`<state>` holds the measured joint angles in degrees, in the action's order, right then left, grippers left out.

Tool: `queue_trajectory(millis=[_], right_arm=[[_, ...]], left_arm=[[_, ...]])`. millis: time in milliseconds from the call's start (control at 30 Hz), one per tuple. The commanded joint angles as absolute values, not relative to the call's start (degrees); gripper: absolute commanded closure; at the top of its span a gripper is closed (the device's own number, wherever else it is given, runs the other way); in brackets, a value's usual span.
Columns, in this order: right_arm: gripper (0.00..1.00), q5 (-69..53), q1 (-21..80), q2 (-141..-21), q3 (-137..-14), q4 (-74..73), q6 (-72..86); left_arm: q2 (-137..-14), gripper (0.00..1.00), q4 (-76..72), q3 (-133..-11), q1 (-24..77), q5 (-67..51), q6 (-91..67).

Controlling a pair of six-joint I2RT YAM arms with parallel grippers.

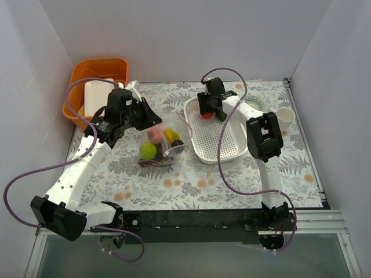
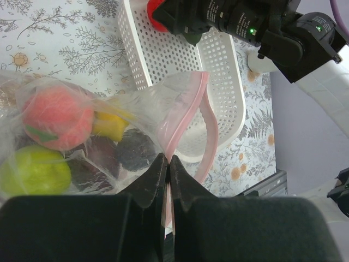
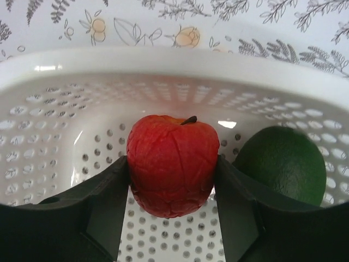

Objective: Place the food in the zip-top bag and seal the zipper
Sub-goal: Pick up the fake fruit from the bin, then place the fake fruit in the zipper food storage bag.

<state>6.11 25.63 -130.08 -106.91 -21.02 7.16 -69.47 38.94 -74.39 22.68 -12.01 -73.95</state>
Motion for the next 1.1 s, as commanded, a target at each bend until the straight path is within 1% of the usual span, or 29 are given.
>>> queue_trajectory(millis=[0, 67, 100, 167, 200, 333, 467, 600, 700, 867, 1067], right_arm=[[0.79, 3.9, 25.6, -119.9, -101.1, -20.3, 7.9], [0.79, 2.3, 25.8, -115.2, -96.4, -16.9, 8.4], [0.79, 1.9, 26.2, -110.4, -92.2, -15.9, 9.1], [0.78, 1.3, 26.5, -105.8, -88.5, -14.6, 10.1], [0.78, 0.6, 26.9, -101.7, -87.2, -14.5, 10.6], [0.78, 0.4, 29.2, -92.0, -79.0, -14.2, 13.6], [0.78, 0.4, 32.5, -83.2, -73.7, -13.5, 16.2], [0.78, 2.1, 39.2, -76.6, -72.1, -13.3, 17.7], [0.78, 3.5, 43.9, -75.0, -71.7, -13.2, 18.5], [0.77, 3.5, 47.7, -76.5, -72.1, -12.6, 19.2], [0.75, 2.0, 49.4, -84.3, -77.2, -14.0, 18.1]], left_arm=[[-67.4, 1.00, 38.5, -74.4, 22.7, -12.8, -73.7], [-67.2, 1.00, 38.2, -74.1, 22.8, -12.7, -73.7], [-67.1, 1.00, 38.1, -73.9, 22.7, -12.9, -73.7], [-67.0, 1.00, 37.8, -73.7, 22.7, -13.1, -73.7], [-66.9, 1.00, 37.7, -73.4, 22.8, -12.9, -73.7], [-66.5, 1.00, 37.0, -72.3, 22.7, -13.4, -74.1], [-66.6, 1.00, 36.3, -71.6, 22.8, -13.6, -74.3], [-67.1, 1.00, 36.0, -71.3, 22.8, -13.6, -74.1], [-67.7, 1.00, 35.8, -71.3, 22.7, -13.9, -74.1], [-68.0, 1.00, 35.3, -71.5, 22.7, -14.4, -74.1], [-67.9, 1.00, 35.8, -72.0, 22.8, -15.0, -74.4]])
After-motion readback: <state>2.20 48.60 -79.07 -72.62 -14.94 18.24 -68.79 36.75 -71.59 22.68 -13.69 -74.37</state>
